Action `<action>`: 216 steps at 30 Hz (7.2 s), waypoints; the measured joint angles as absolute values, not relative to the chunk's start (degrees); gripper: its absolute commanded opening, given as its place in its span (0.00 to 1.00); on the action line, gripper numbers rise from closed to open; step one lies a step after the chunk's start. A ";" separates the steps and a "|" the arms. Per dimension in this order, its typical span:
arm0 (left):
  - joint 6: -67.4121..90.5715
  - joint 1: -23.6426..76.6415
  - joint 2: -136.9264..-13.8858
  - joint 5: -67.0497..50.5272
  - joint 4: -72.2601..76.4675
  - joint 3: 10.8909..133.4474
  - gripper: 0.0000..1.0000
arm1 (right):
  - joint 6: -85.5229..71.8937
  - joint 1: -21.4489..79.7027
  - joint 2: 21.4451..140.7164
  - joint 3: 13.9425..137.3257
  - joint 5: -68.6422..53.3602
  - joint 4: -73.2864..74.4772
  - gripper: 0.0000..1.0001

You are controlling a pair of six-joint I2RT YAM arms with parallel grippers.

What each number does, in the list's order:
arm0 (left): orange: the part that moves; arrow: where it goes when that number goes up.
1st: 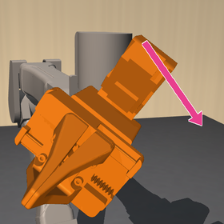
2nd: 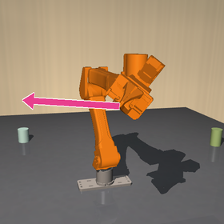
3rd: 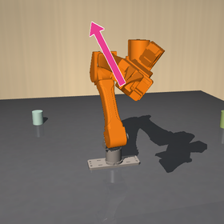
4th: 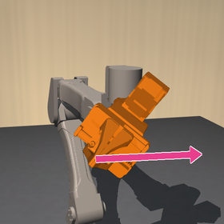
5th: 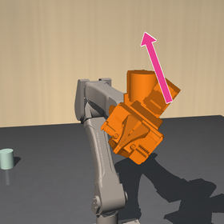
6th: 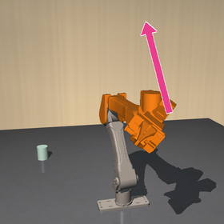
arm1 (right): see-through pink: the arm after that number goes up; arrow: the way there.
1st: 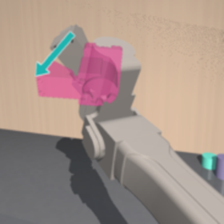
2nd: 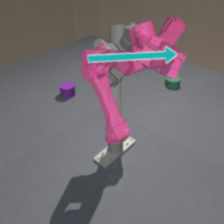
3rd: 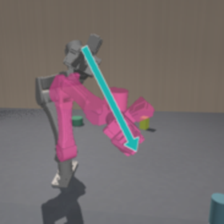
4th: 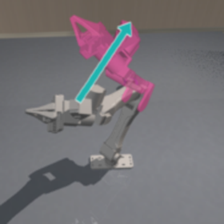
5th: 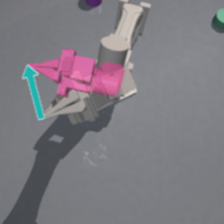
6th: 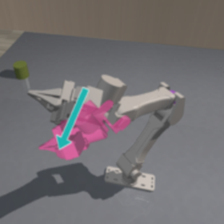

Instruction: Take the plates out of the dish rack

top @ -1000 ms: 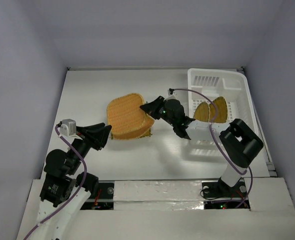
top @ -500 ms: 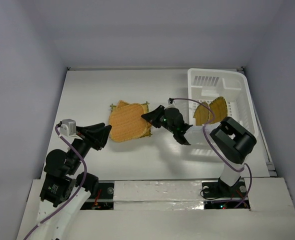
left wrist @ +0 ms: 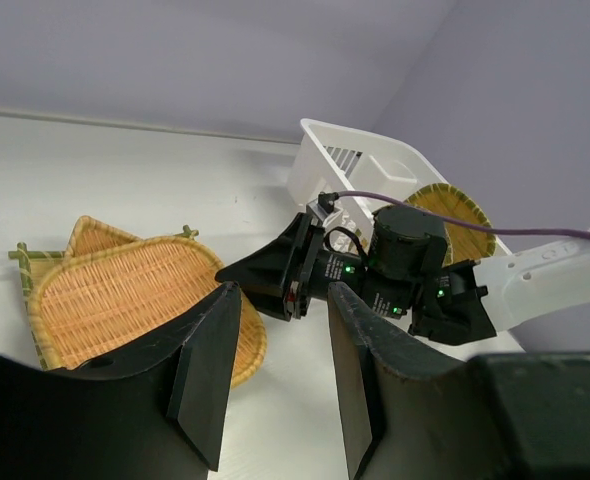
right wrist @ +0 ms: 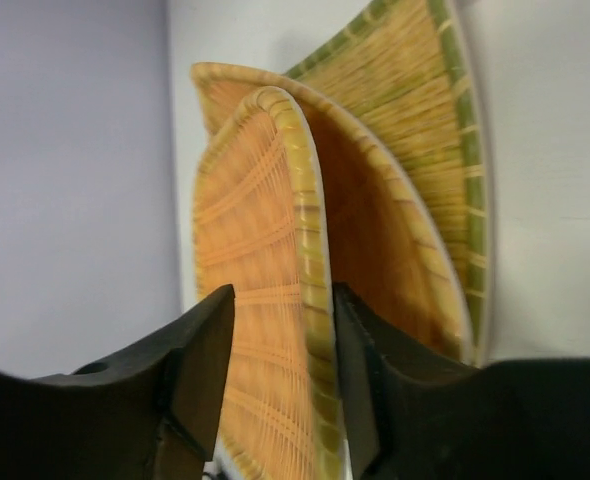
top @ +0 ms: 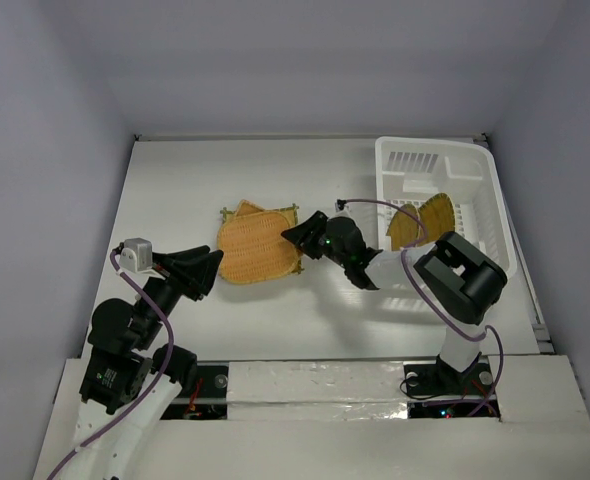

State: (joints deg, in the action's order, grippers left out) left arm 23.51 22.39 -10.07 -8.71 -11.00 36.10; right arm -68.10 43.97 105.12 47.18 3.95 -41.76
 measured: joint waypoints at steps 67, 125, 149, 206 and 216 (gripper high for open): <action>23.88 22.39 -7.46 -8.54 -11.00 36.10 0.34 | -17.58 12.73 67.53 62.28 30.41 43.44 0.26; 23.92 22.39 -8.86 -8.34 -11.03 36.10 0.35 | -53.06 48.69 93.91 66.81 7.64 -6.02 0.00; 23.94 22.39 -8.86 -8.34 -11.03 36.10 0.35 | -61.25 48.66 97.06 52.77 7.51 -18.70 0.08; 23.92 22.39 -8.86 -8.36 -11.03 36.10 0.35 | -37.26 37.58 55.11 61.93 43.75 39.05 0.67; 23.94 22.39 -8.86 -8.34 -11.03 36.10 0.35 | -30.22 34.94 68.16 60.42 40.88 40.97 0.46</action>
State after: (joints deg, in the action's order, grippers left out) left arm 23.94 22.39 -8.86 -8.34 -11.03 36.10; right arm -30.22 34.94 68.16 60.42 40.88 40.97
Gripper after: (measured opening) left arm 0.349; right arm 0.481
